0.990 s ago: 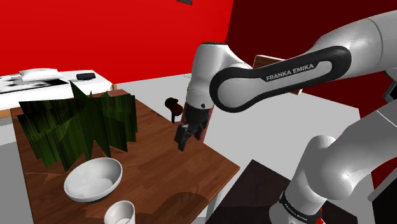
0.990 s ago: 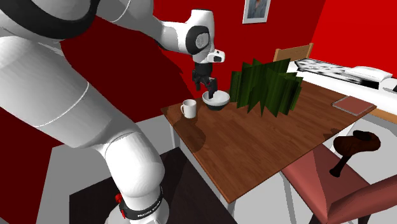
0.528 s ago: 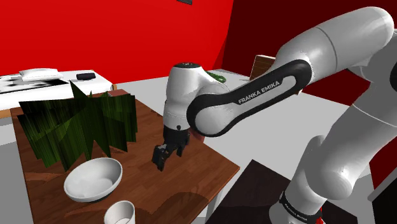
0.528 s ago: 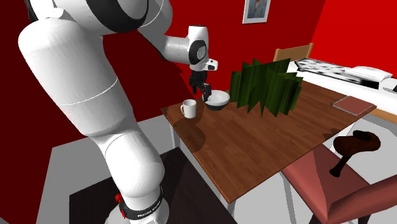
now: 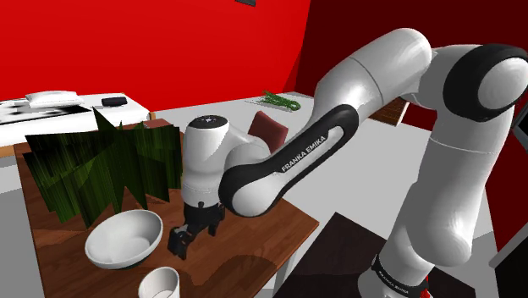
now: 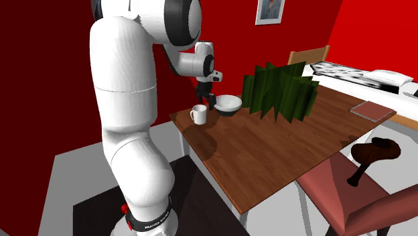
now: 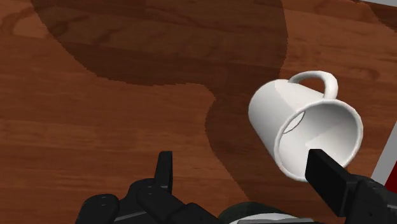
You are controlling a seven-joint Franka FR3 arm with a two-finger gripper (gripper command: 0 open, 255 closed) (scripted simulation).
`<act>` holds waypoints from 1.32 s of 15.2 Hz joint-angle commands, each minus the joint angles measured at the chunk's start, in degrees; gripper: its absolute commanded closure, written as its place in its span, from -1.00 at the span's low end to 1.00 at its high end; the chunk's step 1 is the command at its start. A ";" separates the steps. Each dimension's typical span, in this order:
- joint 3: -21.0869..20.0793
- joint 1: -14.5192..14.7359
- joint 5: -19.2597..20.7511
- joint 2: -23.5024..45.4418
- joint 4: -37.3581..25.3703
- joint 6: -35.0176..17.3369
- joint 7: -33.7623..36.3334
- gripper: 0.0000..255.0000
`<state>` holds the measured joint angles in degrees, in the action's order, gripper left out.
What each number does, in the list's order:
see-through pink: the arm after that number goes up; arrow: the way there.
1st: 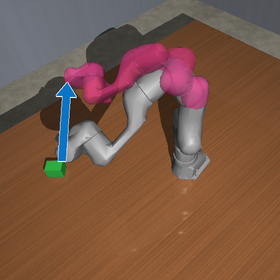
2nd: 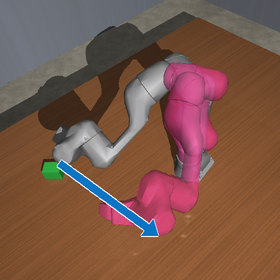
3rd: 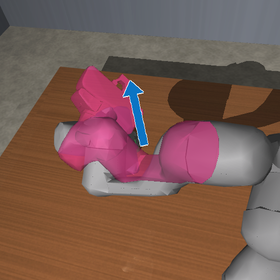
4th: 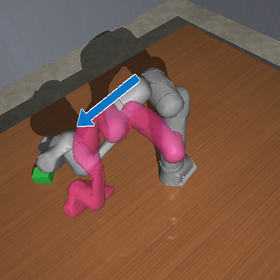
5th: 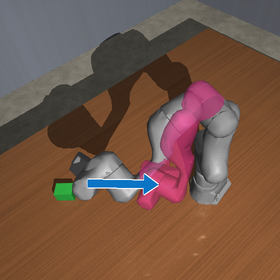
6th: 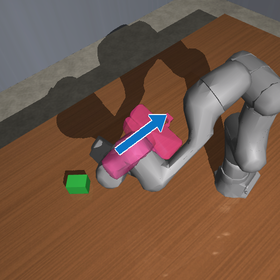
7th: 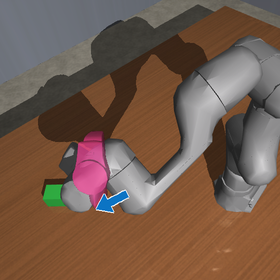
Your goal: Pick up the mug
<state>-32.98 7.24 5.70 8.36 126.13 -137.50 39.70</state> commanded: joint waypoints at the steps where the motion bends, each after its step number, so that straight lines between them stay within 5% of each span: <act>1: 0.63 1.85 4.65 6.11 -3.63 -1.25 4.06 -1.00; 5: 2.94 6.72 10.33 15.36 -10.72 -1.79 9.43 -1.00; 15: 5.36 8.60 13.46 19.68 -10.51 -6.00 11.46 -1.00; 16: 5.37 8.60 13.47 19.69 -10.49 -6.02 11.45 1.00; 20: 5.38 8.64 13.48 19.71 -10.52 -6.02 11.49 1.00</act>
<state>-27.61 15.87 19.18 28.06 115.61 -143.50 51.19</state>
